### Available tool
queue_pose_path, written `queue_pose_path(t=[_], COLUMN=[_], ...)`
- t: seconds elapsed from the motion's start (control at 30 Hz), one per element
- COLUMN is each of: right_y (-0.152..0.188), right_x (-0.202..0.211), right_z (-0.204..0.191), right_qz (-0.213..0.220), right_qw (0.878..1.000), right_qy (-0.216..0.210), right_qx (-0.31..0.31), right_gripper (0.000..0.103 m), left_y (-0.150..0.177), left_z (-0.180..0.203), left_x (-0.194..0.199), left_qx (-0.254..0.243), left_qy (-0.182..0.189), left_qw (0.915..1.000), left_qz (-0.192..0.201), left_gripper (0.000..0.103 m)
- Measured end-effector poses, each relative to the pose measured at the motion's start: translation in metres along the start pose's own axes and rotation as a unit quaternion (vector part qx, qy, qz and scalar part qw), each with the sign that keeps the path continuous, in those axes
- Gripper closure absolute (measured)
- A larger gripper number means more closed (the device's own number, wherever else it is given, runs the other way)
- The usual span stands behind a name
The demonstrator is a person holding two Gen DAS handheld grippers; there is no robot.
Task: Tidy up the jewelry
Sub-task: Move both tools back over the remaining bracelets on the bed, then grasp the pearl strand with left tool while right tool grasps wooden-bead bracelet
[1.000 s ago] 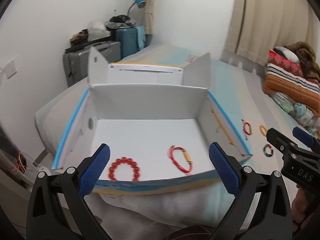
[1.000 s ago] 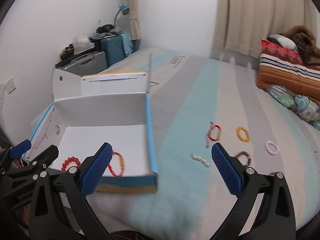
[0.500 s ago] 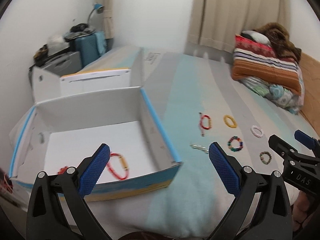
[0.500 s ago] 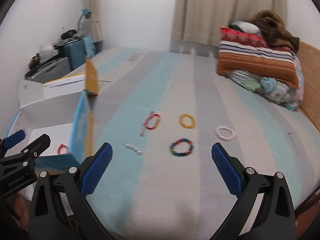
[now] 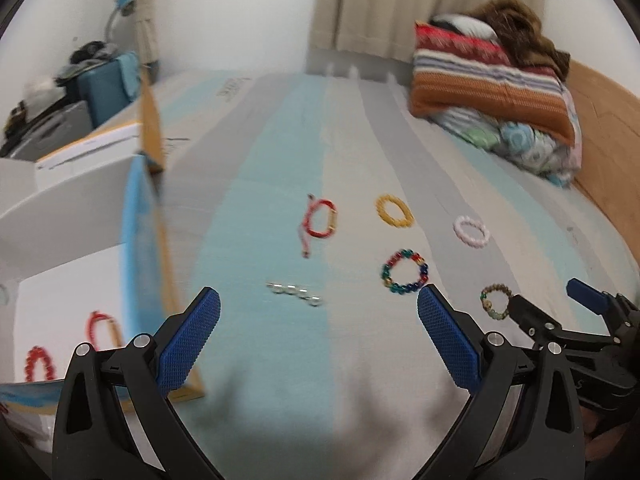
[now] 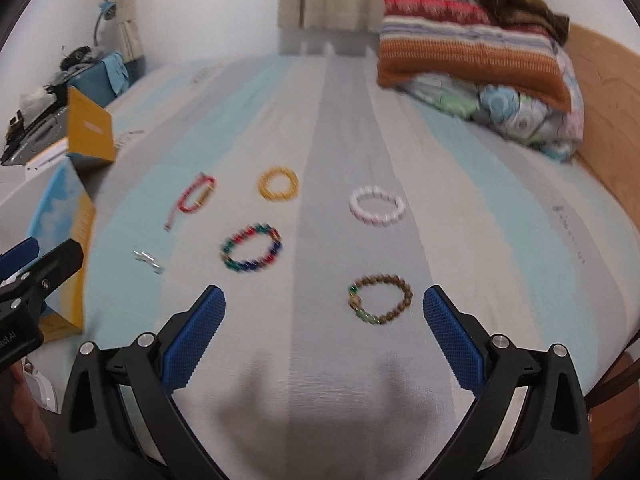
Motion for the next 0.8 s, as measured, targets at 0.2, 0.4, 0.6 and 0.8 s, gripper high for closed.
queue_pose_path(t=[0.2,0.4,0.6,0.8], right_y=[0.012,0.022,0.035,0.039], right_x=[-0.049,-0.092,-0.111,-0.112], right_z=[0.012,0.015,0.012,0.01], right_qz=[-0.036,-0.065,-0.072,-0.057], right_qw=[0.999,0.997,0.997,0.998], right_qy=[0.004,0.003,0.0,0.005], right_qx=[-0.011,-0.033,-0.035,-0.028], right_gripper=[0.008,0.014,0.023,0.026], left_y=[0.013,0.019,0.029,0.032], left_z=[-0.002,-0.021,-0.034,-0.041], left_x=[-0.055,-0.093,-0.124,-0.131], left_qx=[-0.018,-0.021,-0.018,0.01], left_qy=[-0.008,-0.02,-0.027,-0.025], left_qw=[0.9992,0.9981,0.9967,0.9973], left_qz=[-0.036,-0.054,-0.074,-0.069], left_gripper=[0.006,0.006,0.007,0.014])
Point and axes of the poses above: each gripper's, at about its wrist camera, not at the fingertips, and x roughly against the way its jaws point, z to its right, y to its underside, the point moved 7 cm from there along -x, roughly the way its jaws point, and after that the axes turned 10 degrees about y, right-handed, at the moved point
